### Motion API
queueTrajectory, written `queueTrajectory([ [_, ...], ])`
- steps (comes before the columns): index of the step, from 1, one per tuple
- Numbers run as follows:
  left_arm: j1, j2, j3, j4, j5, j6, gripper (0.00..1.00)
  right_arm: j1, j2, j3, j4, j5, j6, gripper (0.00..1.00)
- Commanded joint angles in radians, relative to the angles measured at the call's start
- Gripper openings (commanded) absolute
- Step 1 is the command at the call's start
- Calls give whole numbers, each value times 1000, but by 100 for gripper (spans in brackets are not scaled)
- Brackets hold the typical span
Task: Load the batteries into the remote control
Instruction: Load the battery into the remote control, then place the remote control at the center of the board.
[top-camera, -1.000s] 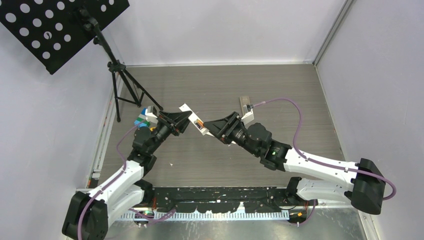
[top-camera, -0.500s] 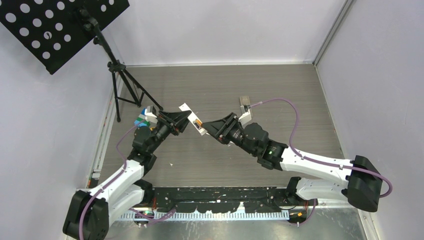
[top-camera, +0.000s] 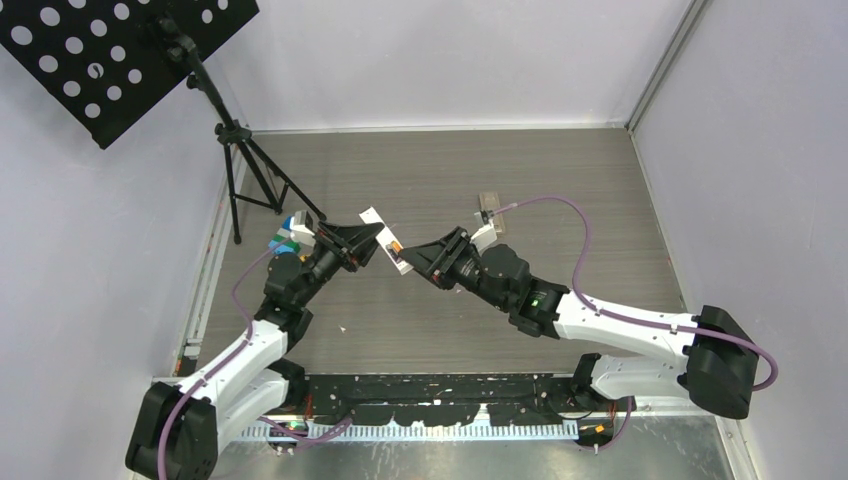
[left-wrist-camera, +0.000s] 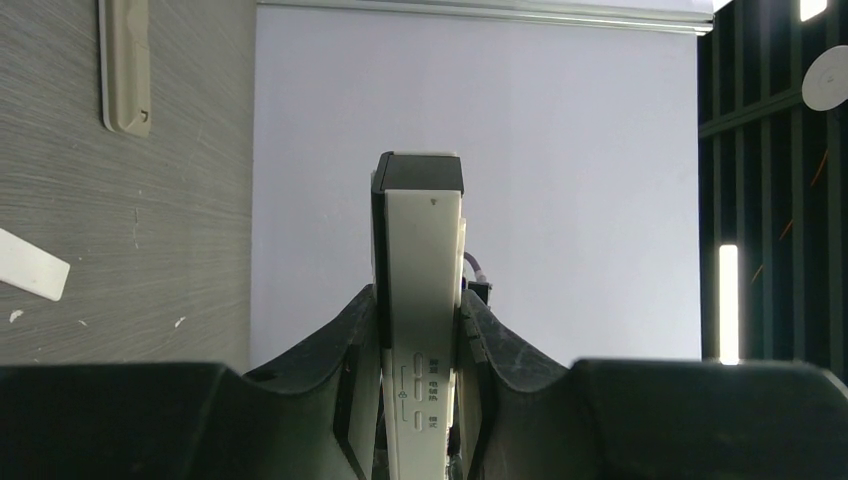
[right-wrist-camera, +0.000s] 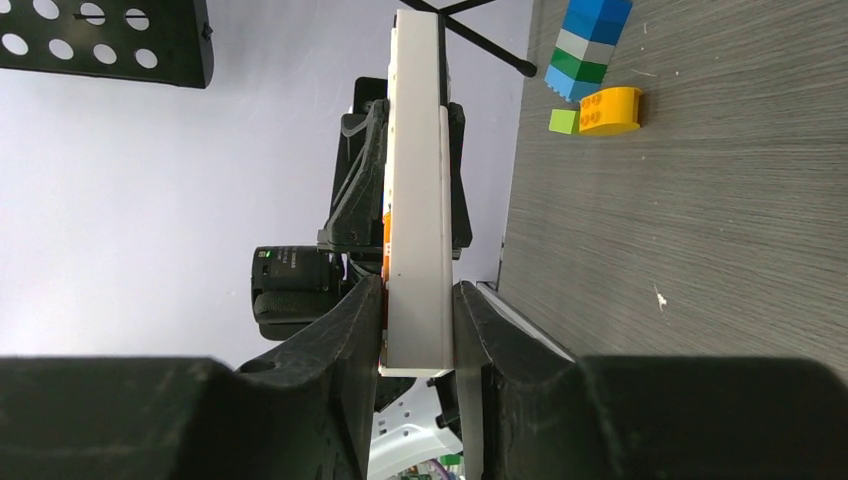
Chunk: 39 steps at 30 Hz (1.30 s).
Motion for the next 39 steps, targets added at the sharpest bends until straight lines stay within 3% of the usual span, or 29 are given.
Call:
queueTrajectory([
  [1,-9,-27,34,62,65,31,0,-2,7,42,-31,26,-4,32],
  [5,-9,-39,35,61,82,84,0,-6,6,90,-210,34,-33,18],
  [8,-9,-57,32,50,101,142,0,-10,29,176,-416,27,-88,17],
  [10,-9,-73,29,26,121,177,0,-10,29,174,-436,12,-110,25],
  [16,-8,-149,5,-80,149,271,0,-10,-58,121,-348,-23,-215,61],
  [18,-8,-177,0,-141,144,321,0,-10,-91,119,-313,-46,-267,68],
  [26,-8,-217,-10,-229,137,414,0,8,-75,244,-358,-211,-570,69],
  [32,-8,-199,-2,-227,141,444,0,114,63,409,-633,27,-810,69],
  [39,-8,-187,-1,-226,149,456,0,152,163,459,-688,152,-883,68],
])
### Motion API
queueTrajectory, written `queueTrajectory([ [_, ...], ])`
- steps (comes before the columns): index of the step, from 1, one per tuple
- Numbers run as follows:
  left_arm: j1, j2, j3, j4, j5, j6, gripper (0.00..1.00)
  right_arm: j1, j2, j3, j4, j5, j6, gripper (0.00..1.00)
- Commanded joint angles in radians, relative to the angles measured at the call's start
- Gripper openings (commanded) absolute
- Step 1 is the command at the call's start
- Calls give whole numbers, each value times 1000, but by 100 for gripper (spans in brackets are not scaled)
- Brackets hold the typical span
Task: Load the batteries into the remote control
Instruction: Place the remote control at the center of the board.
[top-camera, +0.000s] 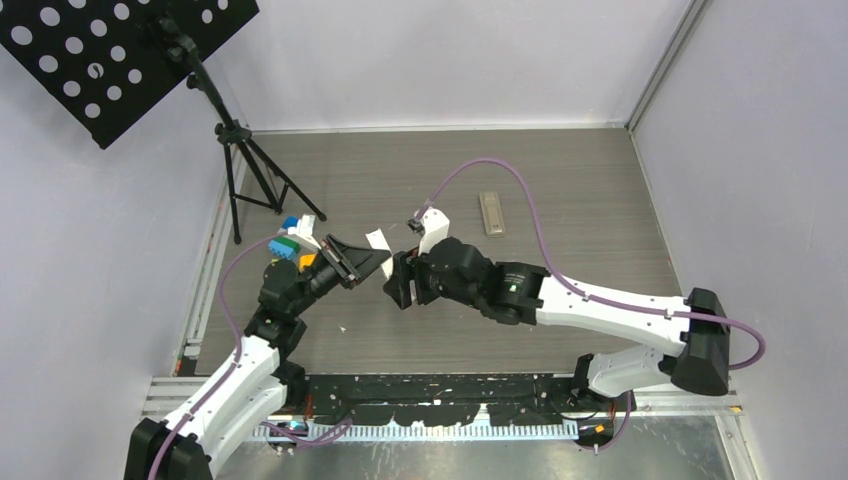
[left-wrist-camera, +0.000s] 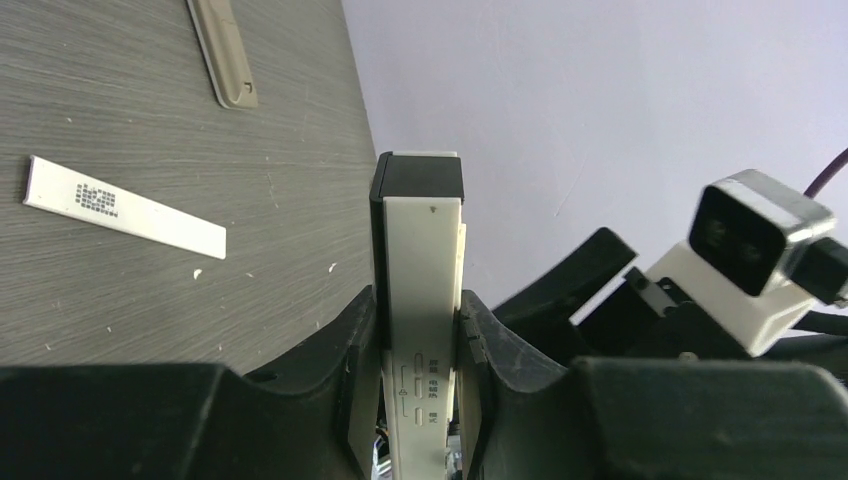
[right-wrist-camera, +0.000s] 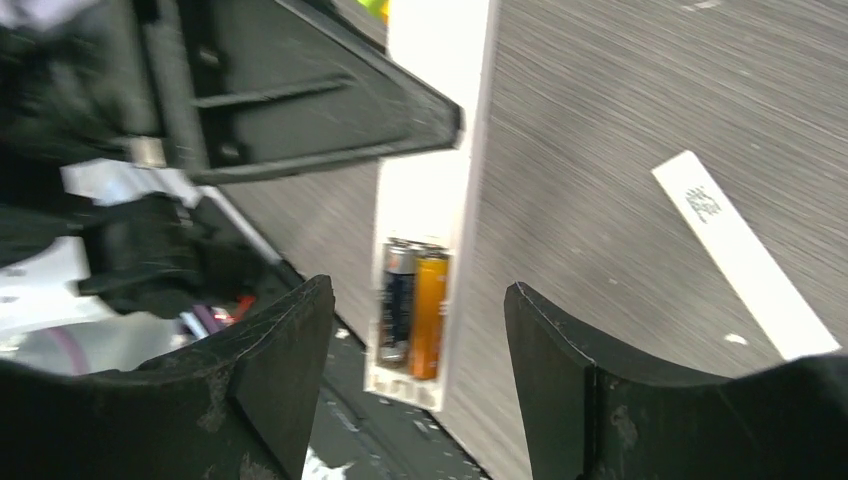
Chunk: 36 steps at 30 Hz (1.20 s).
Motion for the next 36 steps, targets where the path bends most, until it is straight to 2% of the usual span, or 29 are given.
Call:
queueTrajectory([
  [1,-1,-1,9,32,23,32,0,11,40,54,-63,118,-102,68],
  [6,-1,3,10,19,23,43,0,11,100,70,-53,138,-121,53],
  [10,-1,7,12,-2,23,44,1,10,125,62,-25,85,-152,30],
  [13,-1,-2,20,-53,23,60,14,8,127,47,-21,35,-198,12],
  [15,-1,-19,30,-122,12,86,35,0,115,31,-30,-2,-239,7],
  [20,0,-104,53,-367,-82,161,76,-65,62,-36,-112,-131,-375,2],
  [22,3,-128,58,-426,-97,176,84,-122,44,-91,-138,-261,-437,3],
  [27,11,-128,65,-481,-104,206,90,-231,26,-204,-152,-409,-523,5],
  [30,13,-93,67,-471,-95,209,90,-237,55,-211,-185,-434,-575,8],
  [36,20,-19,74,-412,-65,228,90,-236,223,-147,-264,-401,-579,12],
])
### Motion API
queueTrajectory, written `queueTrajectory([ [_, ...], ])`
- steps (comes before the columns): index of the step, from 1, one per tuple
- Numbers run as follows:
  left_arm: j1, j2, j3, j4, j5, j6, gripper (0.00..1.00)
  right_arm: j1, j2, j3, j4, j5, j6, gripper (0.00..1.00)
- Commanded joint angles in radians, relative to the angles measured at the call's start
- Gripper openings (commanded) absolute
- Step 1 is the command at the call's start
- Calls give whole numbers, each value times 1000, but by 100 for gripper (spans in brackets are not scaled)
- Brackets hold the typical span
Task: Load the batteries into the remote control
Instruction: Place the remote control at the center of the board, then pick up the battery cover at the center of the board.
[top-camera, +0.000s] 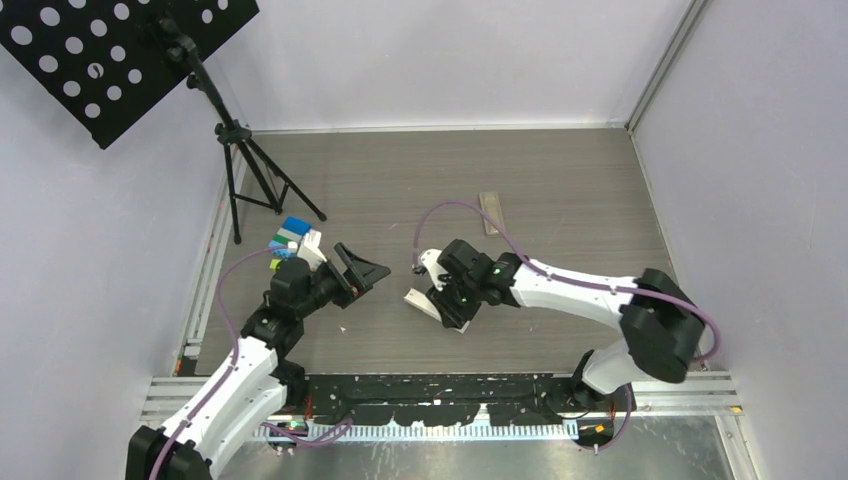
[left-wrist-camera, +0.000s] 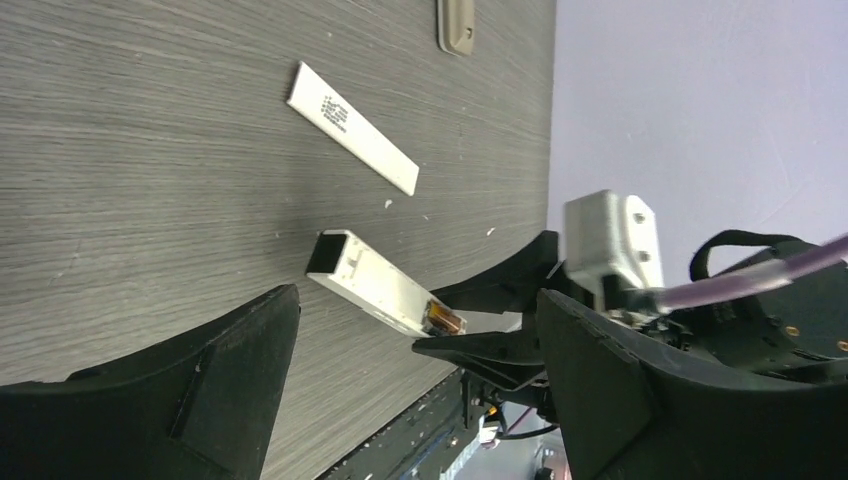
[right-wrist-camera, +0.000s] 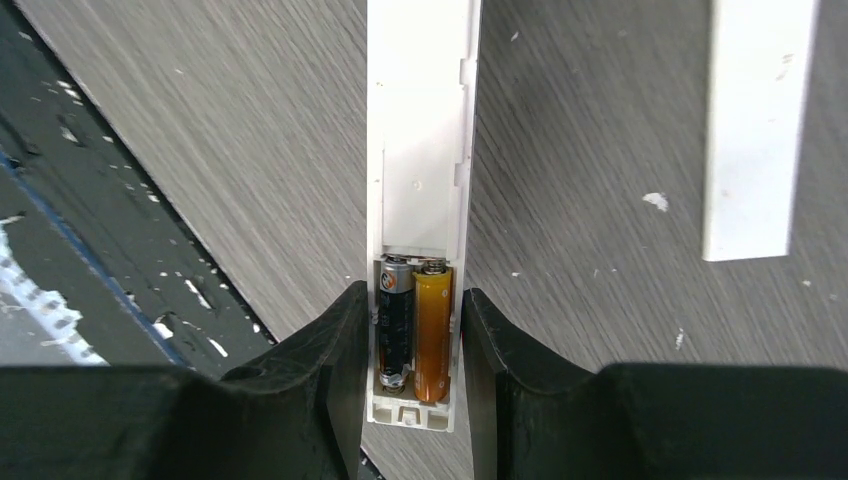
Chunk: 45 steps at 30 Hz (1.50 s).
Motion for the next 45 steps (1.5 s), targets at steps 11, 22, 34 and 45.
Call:
queueTrajectory([
  [11,19,75,69,28,33,95,90,3,221,162,-169,69,-57,35],
  [22,28,119,76,49,45,107,90,-6,101,205,-152,36,-84,64],
  [34,33,153,78,81,70,130,90,-187,334,383,-209,93,-178,69],
  [45,37,187,96,77,73,169,90,-195,576,602,-291,58,-274,68],
])
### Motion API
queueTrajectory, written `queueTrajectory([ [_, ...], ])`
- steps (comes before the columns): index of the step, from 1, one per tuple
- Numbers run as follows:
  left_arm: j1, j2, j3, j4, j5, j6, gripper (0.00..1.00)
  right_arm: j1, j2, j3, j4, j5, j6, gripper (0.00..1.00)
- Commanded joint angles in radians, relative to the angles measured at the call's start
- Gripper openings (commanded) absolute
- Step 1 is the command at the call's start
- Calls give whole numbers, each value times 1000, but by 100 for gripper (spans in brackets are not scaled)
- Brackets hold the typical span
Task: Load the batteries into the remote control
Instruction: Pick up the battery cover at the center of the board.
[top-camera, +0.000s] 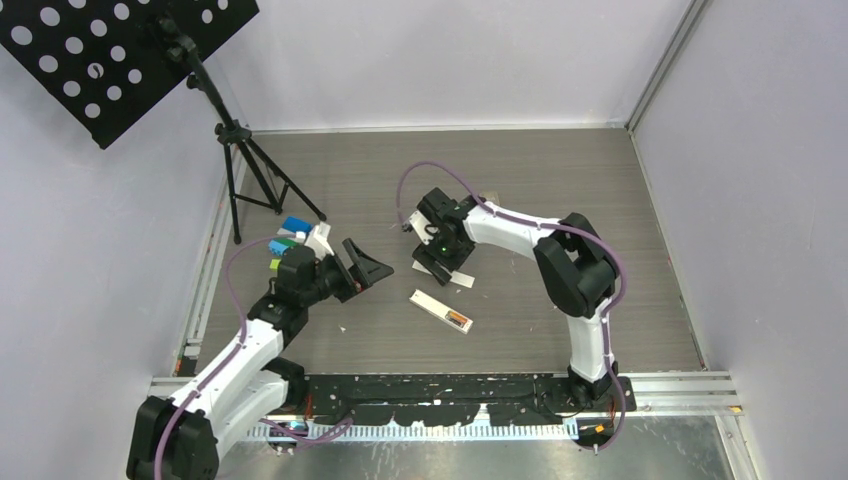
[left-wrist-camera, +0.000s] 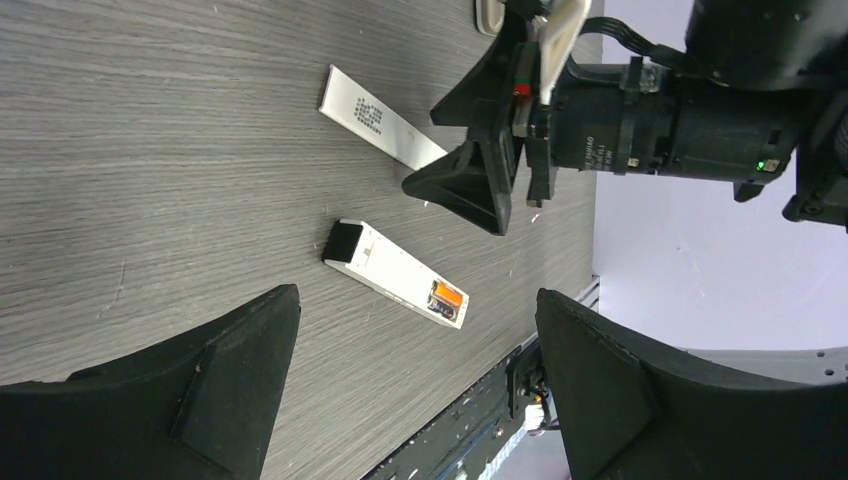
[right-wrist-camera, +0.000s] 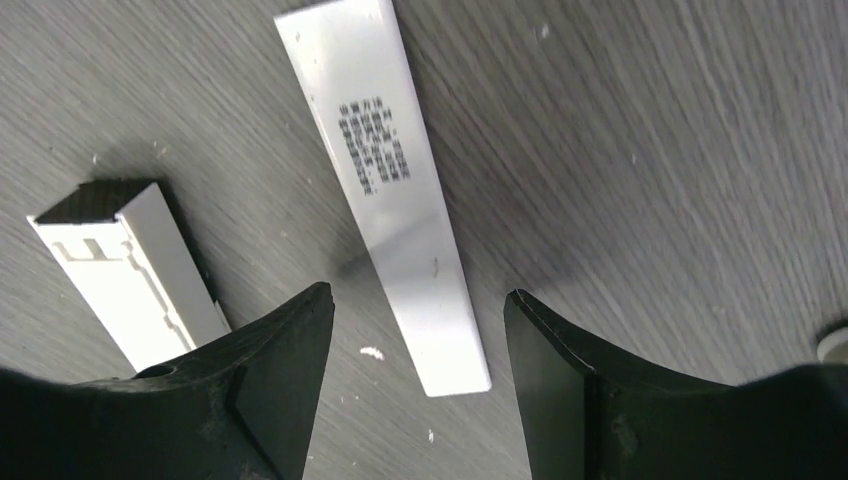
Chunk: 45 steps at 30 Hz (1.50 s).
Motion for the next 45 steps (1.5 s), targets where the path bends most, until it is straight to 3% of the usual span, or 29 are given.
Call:
queueTrajectory([
  [1,8,15,49,55,20,39,90,6,54,95,-43,-29,-72,67],
  [9,13,49,67,66,26,49,90,6,113,161,-80,-59,-129,64],
  [15,14,69,71,85,33,43,90,4,160,227,-153,-63,-129,42],
  [19,15,61,72,79,39,40,89,4,151,219,-142,-53,-118,37],
  [23,15,36,70,63,38,40,89,4,133,207,-131,-43,-97,39],
  [28,15,35,73,75,65,43,89,9,122,191,-125,-48,-108,61],
  [34,15,12,57,77,67,46,89,18,142,191,-38,1,-48,69],
  [41,15,0,44,43,64,65,89,37,183,186,98,27,11,68],
  [45,15,-2,40,35,63,69,89,50,211,193,152,34,40,60],
])
